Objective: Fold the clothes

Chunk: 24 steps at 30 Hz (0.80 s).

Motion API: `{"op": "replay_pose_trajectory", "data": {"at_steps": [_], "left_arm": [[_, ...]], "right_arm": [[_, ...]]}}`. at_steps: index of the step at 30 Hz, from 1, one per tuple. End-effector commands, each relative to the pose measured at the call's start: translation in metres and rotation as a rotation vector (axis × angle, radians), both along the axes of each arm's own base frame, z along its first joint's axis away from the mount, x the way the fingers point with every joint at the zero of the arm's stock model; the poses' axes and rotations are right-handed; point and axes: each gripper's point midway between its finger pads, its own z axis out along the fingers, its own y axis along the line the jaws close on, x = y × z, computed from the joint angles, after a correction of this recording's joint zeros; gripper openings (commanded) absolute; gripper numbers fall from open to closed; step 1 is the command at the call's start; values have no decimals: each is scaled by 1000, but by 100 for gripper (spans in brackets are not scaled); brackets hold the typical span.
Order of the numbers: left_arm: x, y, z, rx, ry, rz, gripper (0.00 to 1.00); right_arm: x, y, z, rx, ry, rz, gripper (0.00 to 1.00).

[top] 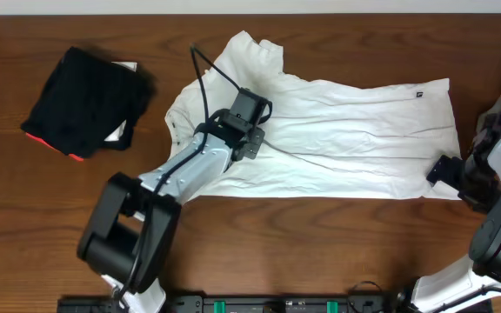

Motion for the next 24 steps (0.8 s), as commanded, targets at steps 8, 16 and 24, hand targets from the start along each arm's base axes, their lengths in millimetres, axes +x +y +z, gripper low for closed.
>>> {"op": "replay_pose_trajectory", "data": {"at_steps": [8, 16, 24], "left_arm": [[16, -2, -18, -2, -33, 10, 10], [26, -2, -12, -23, -71, 22, 27], [36, -6, 41, -60, -113, 43, 72]], "right_arm": [[-19, 22, -34, 89, 85, 4, 99], [-20, 22, -34, 89, 86, 4, 99], [-19, 22, -34, 90, 86, 4, 99]]}}
